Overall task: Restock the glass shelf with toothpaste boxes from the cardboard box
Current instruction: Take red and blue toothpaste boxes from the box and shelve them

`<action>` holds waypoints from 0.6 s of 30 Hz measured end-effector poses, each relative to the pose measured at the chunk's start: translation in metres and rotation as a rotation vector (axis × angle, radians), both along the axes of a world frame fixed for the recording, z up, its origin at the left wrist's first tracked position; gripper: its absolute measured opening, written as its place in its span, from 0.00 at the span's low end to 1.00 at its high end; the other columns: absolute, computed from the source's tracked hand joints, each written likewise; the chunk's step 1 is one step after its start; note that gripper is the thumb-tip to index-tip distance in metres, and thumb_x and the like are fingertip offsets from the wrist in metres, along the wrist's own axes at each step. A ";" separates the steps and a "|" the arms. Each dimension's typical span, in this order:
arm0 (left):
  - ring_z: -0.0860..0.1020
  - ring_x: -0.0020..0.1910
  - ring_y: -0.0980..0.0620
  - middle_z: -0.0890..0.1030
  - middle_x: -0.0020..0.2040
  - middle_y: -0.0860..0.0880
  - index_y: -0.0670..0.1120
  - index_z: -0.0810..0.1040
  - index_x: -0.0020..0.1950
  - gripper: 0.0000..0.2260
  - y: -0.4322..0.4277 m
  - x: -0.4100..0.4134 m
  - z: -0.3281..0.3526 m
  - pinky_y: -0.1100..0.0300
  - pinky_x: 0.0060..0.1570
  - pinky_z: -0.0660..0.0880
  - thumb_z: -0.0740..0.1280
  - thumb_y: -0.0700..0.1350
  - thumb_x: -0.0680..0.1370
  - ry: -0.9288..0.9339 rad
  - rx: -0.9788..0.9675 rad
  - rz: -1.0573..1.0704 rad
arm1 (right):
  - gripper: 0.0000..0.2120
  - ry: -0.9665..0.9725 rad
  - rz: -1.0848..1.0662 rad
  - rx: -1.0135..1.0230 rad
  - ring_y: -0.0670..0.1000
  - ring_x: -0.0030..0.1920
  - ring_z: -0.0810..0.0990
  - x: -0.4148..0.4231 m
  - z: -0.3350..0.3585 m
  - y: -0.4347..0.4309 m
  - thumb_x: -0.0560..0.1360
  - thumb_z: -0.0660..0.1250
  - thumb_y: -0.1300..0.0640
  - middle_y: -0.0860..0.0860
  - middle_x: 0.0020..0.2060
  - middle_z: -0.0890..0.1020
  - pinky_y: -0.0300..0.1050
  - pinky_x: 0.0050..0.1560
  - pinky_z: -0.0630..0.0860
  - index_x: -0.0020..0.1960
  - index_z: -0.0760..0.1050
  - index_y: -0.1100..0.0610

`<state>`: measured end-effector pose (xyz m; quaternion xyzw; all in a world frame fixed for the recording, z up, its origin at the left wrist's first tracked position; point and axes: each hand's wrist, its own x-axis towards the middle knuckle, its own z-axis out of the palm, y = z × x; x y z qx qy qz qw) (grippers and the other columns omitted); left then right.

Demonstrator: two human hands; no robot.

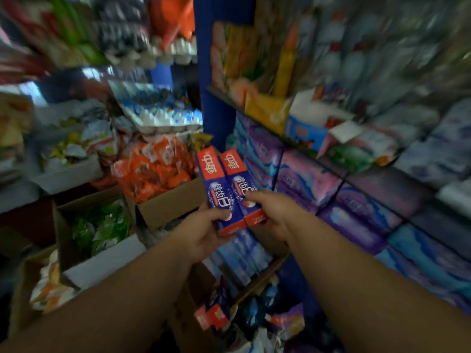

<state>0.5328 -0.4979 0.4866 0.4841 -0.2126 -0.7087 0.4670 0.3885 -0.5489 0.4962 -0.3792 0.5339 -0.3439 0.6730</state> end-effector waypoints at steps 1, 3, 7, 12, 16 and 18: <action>0.80 0.56 0.40 0.80 0.60 0.42 0.48 0.71 0.67 0.23 -0.003 -0.004 0.022 0.41 0.57 0.75 0.59 0.30 0.75 0.050 -0.071 -0.011 | 0.04 0.000 0.014 -0.072 0.54 0.39 0.84 -0.006 0.026 -0.001 0.76 0.64 0.63 0.56 0.39 0.84 0.48 0.43 0.82 0.46 0.78 0.58; 0.83 0.47 0.45 0.83 0.55 0.44 0.47 0.74 0.63 0.23 -0.006 -0.014 0.067 0.48 0.47 0.81 0.56 0.27 0.74 0.128 -0.192 -0.035 | 0.06 0.006 0.043 -0.211 0.49 0.32 0.83 -0.016 0.077 0.001 0.77 0.63 0.64 0.53 0.35 0.85 0.42 0.36 0.81 0.47 0.78 0.58; 0.82 0.49 0.45 0.79 0.62 0.41 0.44 0.70 0.69 0.26 -0.013 -0.034 0.143 0.52 0.44 0.81 0.56 0.26 0.74 0.182 -0.377 -0.095 | 0.11 0.002 0.014 -0.408 0.53 0.37 0.83 -0.037 0.162 0.007 0.77 0.64 0.63 0.58 0.43 0.84 0.48 0.44 0.80 0.59 0.76 0.61; 0.82 0.50 0.45 0.79 0.62 0.41 0.46 0.72 0.66 0.16 -0.020 -0.061 0.216 0.50 0.39 0.82 0.58 0.36 0.80 0.330 -0.522 -0.111 | 0.08 0.070 -0.038 -0.563 0.46 0.28 0.82 -0.064 0.249 0.029 0.77 0.66 0.57 0.49 0.33 0.85 0.36 0.28 0.77 0.56 0.77 0.56; 0.77 0.61 0.40 0.78 0.63 0.38 0.40 0.71 0.68 0.16 -0.026 -0.097 0.271 0.43 0.54 0.77 0.56 0.38 0.81 0.399 -0.576 -0.160 | 0.13 0.181 -0.123 -0.701 0.51 0.34 0.84 -0.096 0.316 0.048 0.75 0.69 0.58 0.53 0.40 0.86 0.43 0.36 0.81 0.59 0.77 0.59; 0.75 0.63 0.39 0.76 0.64 0.38 0.38 0.70 0.69 0.17 -0.025 -0.118 0.298 0.43 0.59 0.73 0.56 0.37 0.80 0.404 -0.597 -0.213 | 0.11 0.260 -0.173 -0.770 0.51 0.35 0.84 -0.117 0.348 0.059 0.74 0.69 0.60 0.54 0.41 0.86 0.45 0.41 0.82 0.57 0.78 0.60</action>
